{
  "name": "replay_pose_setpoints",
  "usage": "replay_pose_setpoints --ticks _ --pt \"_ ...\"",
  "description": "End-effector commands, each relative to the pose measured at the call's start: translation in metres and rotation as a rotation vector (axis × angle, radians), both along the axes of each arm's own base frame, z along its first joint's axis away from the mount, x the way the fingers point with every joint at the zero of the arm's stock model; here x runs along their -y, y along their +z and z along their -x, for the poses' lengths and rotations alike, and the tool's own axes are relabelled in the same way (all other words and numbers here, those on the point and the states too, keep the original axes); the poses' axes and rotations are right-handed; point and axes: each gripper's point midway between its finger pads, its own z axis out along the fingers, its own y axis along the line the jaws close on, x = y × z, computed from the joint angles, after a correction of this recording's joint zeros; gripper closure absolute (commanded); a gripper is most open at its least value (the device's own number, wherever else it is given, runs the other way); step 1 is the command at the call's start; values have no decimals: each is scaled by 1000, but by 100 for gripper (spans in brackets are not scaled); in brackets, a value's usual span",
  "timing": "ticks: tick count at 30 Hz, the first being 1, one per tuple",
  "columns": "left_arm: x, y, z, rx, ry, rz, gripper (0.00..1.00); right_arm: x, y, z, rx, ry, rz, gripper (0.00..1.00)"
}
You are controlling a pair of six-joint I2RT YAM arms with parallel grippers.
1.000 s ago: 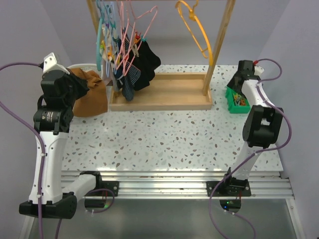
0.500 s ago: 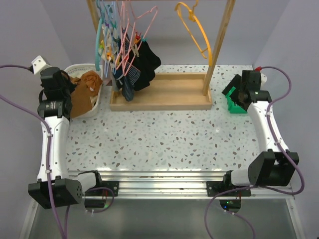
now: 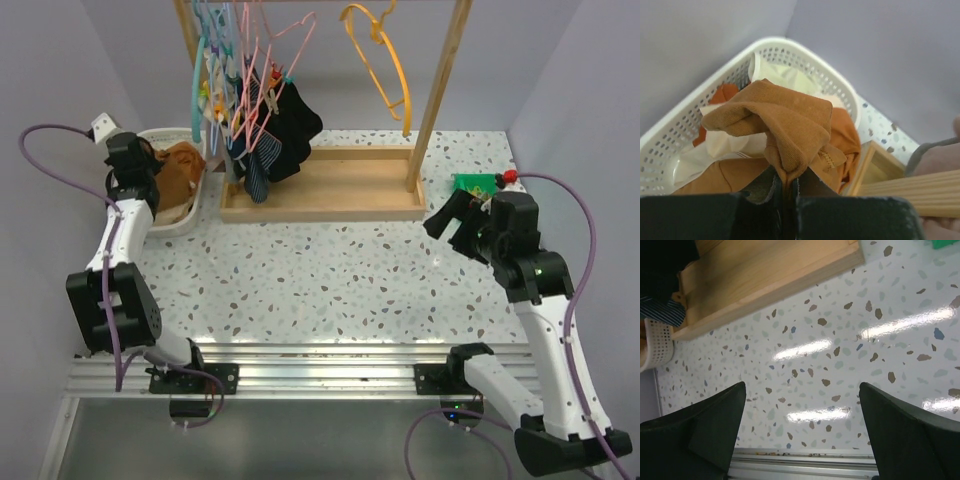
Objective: Remove the underwear clipped to the hanger
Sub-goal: Place the underwear in the bin.
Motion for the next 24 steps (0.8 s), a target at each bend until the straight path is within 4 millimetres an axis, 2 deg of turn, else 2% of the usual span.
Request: replay_pose_setpoints --ticks 1,2,5,7,9,10,12,13,15,16,18,19,20,24 --pt "-2 -39 -16 -44 -24 39 100 -10 0 23 -40 75 -28 1" --pt "1 -69 -21 -111 -43 71 100 -11 2 26 -39 87 -25 2" --pt "6 -122 -17 -273 -50 147 100 -7 6 38 -53 98 2 1" --pt "5 -139 -11 -308 -36 168 98 -7 9 44 -57 118 11 1" --pt "1 -147 -9 -324 -28 174 90 -6 11 47 -58 123 18 1" --pt "0 -150 -9 -340 -23 177 72 -6 12 48 -58 131 26 1" --pt "-3 -144 -9 -343 -16 178 61 -6 14 50 -61 143 32 1" --pt "-5 -132 -13 -326 -12 170 50 -6 14 49 -63 147 36 1" --pt "-9 -101 -17 -254 3 146 39 -7 13 48 -70 156 35 2" --pt "-12 -76 -19 -201 11 127 16 -8 12 48 -71 161 37 1" --pt "-12 -54 -20 -164 13 125 1 -7 12 46 -72 159 42 1" --pt "-10 -39 -21 -160 7 132 0 -7 12 45 -72 155 44 1" --pt "-9 -35 -20 -170 4 140 0 -5 12 45 -77 149 49 1" --pt "6 -27 -2 -241 -25 197 0 3 25 42 -58 113 82 1"
